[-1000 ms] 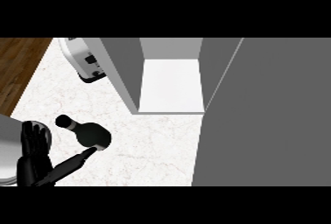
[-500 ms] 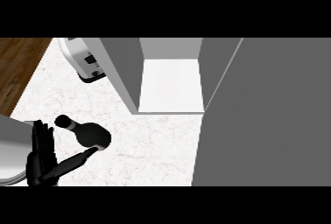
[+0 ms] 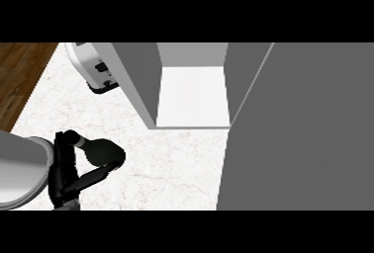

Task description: Pick up the wine, place it into the cabinet and close the cabinet

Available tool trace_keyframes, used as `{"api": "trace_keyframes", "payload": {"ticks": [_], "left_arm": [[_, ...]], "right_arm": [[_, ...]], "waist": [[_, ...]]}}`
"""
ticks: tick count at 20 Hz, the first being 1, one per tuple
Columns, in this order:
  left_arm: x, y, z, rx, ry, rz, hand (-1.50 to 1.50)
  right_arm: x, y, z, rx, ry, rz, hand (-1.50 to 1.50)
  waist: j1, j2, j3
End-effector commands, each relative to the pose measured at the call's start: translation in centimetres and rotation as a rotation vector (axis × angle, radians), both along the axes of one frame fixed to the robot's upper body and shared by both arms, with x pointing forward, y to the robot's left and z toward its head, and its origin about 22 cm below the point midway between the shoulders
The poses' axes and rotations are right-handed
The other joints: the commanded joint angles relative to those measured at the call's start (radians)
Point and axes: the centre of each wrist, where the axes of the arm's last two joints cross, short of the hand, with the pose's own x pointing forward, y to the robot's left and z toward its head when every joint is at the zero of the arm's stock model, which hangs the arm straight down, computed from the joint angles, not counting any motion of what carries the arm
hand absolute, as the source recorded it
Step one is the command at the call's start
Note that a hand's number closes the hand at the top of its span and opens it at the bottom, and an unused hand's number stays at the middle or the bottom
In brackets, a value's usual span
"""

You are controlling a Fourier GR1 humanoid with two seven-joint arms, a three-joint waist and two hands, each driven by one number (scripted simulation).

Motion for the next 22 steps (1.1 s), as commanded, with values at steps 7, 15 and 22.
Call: {"api": "trace_keyframes", "payload": {"ticks": [7,15,22], "left_arm": [[2.7,-0.2,-2.3,-0.074,-0.014,-0.015,-1.5],[0.7,-2.2,-4.8,-0.16,-0.044,-0.118,1.5],[0.4,-0.3,-5.4,-0.109,-0.02,-0.196,1.5]], "right_arm": [[-2.1,0.1,1.8,0.016,-0.042,0.044,-1.5],[-2.5,-1.4,2.0,0.029,-0.036,0.046,-1.5],[-1.2,0.6,2.0,0.047,-0.038,0.015,-1.5]], "waist": [[-0.005,0.001,0.0],[-0.006,0.0,0.0],[0.0,0.001,-0.001]]}}
